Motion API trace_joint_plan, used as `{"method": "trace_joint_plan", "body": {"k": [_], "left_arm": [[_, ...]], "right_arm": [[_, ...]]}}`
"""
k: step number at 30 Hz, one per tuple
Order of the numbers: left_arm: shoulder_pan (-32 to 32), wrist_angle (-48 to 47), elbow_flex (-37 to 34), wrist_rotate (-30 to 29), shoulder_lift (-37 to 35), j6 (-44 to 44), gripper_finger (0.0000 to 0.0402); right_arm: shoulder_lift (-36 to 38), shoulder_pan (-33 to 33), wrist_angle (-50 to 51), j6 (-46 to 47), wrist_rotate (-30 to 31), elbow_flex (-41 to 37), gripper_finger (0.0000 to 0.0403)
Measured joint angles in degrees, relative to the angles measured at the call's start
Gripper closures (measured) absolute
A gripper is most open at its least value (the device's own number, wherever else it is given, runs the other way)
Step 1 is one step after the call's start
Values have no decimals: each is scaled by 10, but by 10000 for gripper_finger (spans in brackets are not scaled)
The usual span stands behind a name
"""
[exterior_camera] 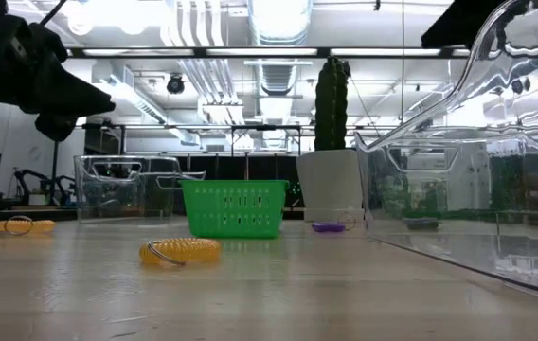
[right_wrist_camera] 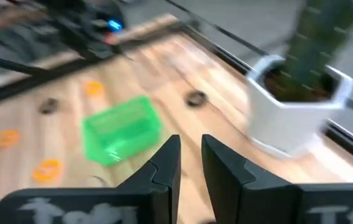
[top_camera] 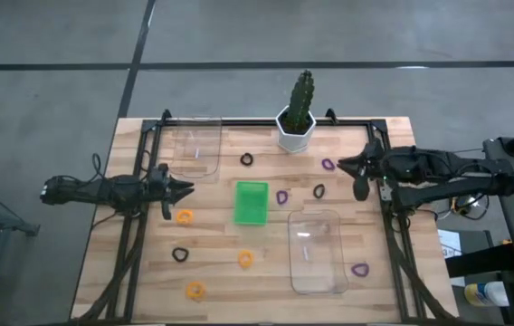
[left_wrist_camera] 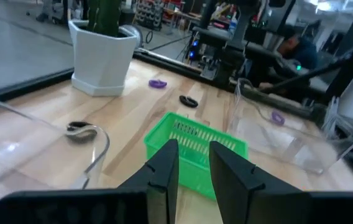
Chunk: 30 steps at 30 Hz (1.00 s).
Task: Sort spring keychains
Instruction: Put the top purple spring keychain into the green bin
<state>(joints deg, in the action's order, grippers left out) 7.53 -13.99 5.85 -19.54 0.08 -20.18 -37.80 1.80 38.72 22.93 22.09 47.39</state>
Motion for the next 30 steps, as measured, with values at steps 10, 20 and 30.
{"method": "trace_joint_plan", "body": {"k": [10, 20, 30], "left_arm": [[0, 1, 1, 1, 0, -72, 319], [0, 4, 2, 2, 0, -73, 319], [0, 2, 3, 2, 0, -73, 319]], "right_arm": [[-112, -11, 67, 70, 26, 67, 344], [-193, -52, 92, 72, 21, 90, 314], [-255, -113, 173, 127, 11, 92, 242]]}}
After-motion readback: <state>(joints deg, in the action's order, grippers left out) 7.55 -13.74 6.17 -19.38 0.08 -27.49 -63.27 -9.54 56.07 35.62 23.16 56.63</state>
